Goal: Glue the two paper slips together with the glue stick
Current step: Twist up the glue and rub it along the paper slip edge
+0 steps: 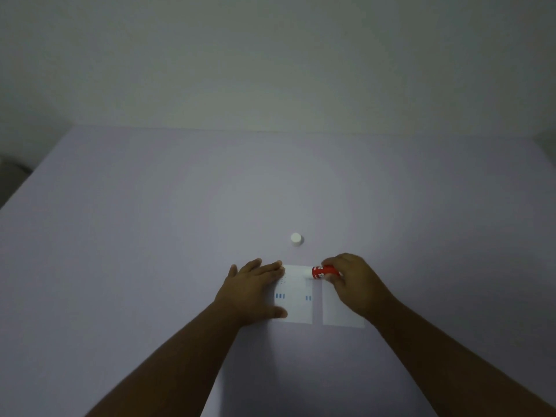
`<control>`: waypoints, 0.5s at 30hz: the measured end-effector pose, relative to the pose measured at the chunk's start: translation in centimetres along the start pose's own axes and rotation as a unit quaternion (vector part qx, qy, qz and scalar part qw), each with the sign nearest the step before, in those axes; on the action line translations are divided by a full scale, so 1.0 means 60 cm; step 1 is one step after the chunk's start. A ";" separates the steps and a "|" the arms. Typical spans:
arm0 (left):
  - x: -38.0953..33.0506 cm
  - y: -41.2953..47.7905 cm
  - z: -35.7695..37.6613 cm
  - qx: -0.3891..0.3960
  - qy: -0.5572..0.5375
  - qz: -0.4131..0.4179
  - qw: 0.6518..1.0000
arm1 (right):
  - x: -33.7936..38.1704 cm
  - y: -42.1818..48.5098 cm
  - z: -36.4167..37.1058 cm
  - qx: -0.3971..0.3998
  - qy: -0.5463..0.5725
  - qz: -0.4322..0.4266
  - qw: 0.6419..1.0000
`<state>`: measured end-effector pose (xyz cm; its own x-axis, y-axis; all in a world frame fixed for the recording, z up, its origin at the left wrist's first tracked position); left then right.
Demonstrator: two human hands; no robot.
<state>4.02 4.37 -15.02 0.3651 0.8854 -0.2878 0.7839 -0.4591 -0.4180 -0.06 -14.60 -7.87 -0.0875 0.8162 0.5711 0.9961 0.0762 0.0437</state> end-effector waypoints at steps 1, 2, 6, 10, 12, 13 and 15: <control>0.000 0.000 0.000 0.001 0.000 -0.001 1.000 | 0.002 -0.005 -0.001 0.003 0.003 0.000 1.000; 0.000 0.001 0.001 0.002 -0.001 -0.003 1.000 | 0.005 -0.012 0.000 0.008 0.010 -0.004 1.000; 0.002 -0.001 0.000 0.005 -0.008 -0.008 1.000 | 0.013 -0.059 0.016 0.049 0.035 -0.030 0.998; -0.001 -0.002 -0.002 0.006 -0.004 -0.004 1.000 | 0.012 -0.078 0.034 0.085 0.057 -0.032 0.994; -0.002 -0.003 -0.003 0.009 -0.005 -0.006 1.000 | 0.013 -0.064 0.029 0.073 0.043 -0.036 0.996; -0.003 -0.003 -0.004 0.010 -0.005 -0.006 1.000 | 0.013 -0.054 0.025 0.061 0.032 -0.038 0.997; -0.003 -0.004 -0.004 0.012 -0.006 -0.009 1.000 | 0.012 -0.031 0.016 0.036 0.015 -0.035 0.999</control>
<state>3.88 4.33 -14.64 0.3460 0.8923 -0.2899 0.7780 -0.4455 -0.4429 -1.95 -13.60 -8.34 -0.1560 0.7903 0.5926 0.9843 0.1744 0.0266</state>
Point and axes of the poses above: each hand's wrist, its own y-axis towards the middle knuckle, its own z-axis out of the palm, x = y × z, the point moved 9 cm from there along y, towards the middle knuckle, and after that the axes turned 7 degrees about -z, right-handed, at the moved point
